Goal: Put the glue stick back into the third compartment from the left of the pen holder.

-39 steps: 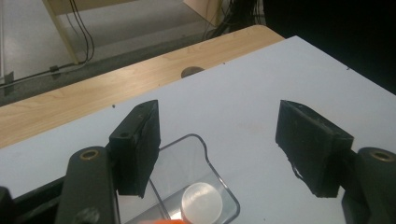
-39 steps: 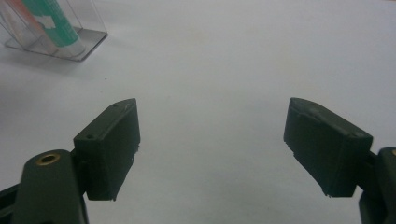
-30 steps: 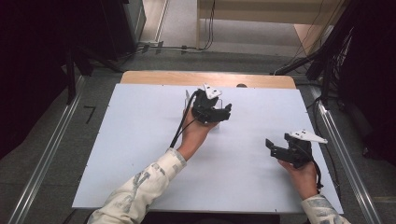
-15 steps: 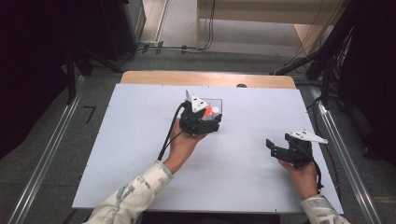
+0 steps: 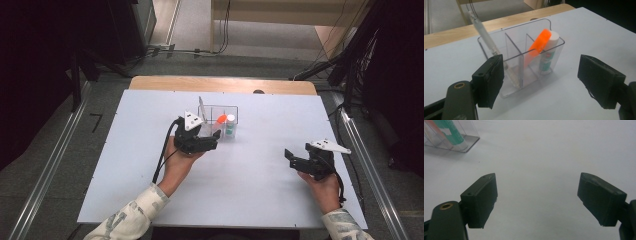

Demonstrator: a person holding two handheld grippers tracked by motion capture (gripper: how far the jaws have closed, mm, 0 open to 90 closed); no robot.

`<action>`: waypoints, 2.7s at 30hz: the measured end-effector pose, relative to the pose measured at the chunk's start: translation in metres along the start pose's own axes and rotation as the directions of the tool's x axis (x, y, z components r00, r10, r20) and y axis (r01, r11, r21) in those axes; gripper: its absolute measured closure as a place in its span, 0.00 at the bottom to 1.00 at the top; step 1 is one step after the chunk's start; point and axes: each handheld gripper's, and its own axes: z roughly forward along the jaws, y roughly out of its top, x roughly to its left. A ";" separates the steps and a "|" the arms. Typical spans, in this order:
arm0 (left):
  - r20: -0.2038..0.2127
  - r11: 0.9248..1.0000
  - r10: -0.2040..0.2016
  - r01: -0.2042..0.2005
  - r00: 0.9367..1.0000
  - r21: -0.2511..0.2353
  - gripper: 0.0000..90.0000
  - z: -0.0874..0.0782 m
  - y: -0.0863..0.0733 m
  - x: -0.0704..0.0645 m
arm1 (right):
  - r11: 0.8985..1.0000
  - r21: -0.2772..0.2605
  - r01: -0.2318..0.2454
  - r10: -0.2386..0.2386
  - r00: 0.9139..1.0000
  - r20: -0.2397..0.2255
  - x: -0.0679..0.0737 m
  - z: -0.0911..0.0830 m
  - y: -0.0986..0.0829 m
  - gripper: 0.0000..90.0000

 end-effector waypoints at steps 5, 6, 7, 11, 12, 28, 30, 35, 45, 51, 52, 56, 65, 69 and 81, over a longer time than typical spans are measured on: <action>-0.021 1.000 -0.002 0.003 1.000 0.016 0.23 -0.005 -0.012 0.008 | 1.000 0.002 -0.002 0.002 1.000 0.000 0.000 0.000 0.000 0.17; -0.026 1.000 -0.004 0.004 1.000 0.019 0.23 -0.006 -0.014 0.010 | 1.000 0.002 -0.002 0.002 1.000 -0.001 0.000 0.000 0.000 0.17; -0.029 1.000 -0.008 0.008 1.000 0.020 0.23 -0.007 -0.016 0.012 | 1.000 0.000 -0.002 0.002 1.000 0.000 0.000 -0.001 0.000 0.17; -0.050 0.999 -0.010 0.011 0.999 0.033 0.23 -0.012 -0.024 0.018 | 1.000 -0.003 -0.008 0.008 1.000 -0.001 -0.001 -0.002 0.000 0.17; -0.054 0.999 -0.011 0.013 0.998 0.037 0.23 -0.013 -0.025 0.020 | 1.000 -0.002 -0.007 0.007 1.000 0.000 -0.001 -0.002 0.000 0.17; -0.106 0.996 -0.042 0.050 0.993 0.069 0.23 -0.034 -0.050 0.043 | 1.000 0.003 -0.002 0.002 1.000 -0.001 -0.001 -0.004 -0.001 0.17; -0.112 0.996 -0.048 0.055 0.993 0.065 0.23 -0.038 -0.053 0.045 | 1.000 0.002 -0.001 0.001 1.000 -0.001 -0.001 -0.004 -0.001 0.17; -0.129 0.995 -0.062 0.072 0.990 0.068 0.23 -0.049 -0.061 0.052 | 1.000 0.002 -0.004 0.004 1.000 -0.001 -0.001 -0.005 -0.002 0.17; -0.159 0.993 -0.093 0.104 0.983 0.063 0.23 -0.069 -0.075 0.066 | 1.000 0.004 -0.019 0.019 1.000 0.002 -0.005 -0.011 -0.005 0.17; -0.178 0.990 -0.120 0.131 0.977 0.054 0.23 -0.081 -0.081 0.074 | 1.000 0.005 -0.022 0.021 1.000 0.003 -0.006 -0.013 -0.006 0.17; -0.183 0.990 -0.120 0.132 0.976 0.054 0.23 -0.083 -0.082 0.075 | 1.000 0.005 -0.023 0.023 1.000 0.004 -0.006 -0.013 -0.007 0.17; -0.194 0.988 -0.133 0.146 0.972 0.053 0.23 -0.089 -0.086 0.080 | 1.000 0.002 -0.025 0.025 1.000 0.003 -0.007 -0.015 -0.007 0.17; -0.230 0.988 -0.128 0.144 0.965 0.051 0.23 -0.101 -0.094 0.087 | 0.999 0.003 -0.039 0.039 0.999 0.007 -0.009 -0.019 -0.010 0.17; -0.246 0.989 -0.123 0.139 0.961 0.048 0.23 -0.105 -0.096 0.089 | 0.999 0.003 -0.039 0.039 0.999 0.008 -0.010 -0.021 -0.011 0.17; -0.291 0.987 -0.137 0.155 0.947 0.038 0.23 -0.113 -0.102 0.101 | 0.999 -0.001 -0.054 0.054 0.999 0.010 -0.012 -0.029 -0.015 0.17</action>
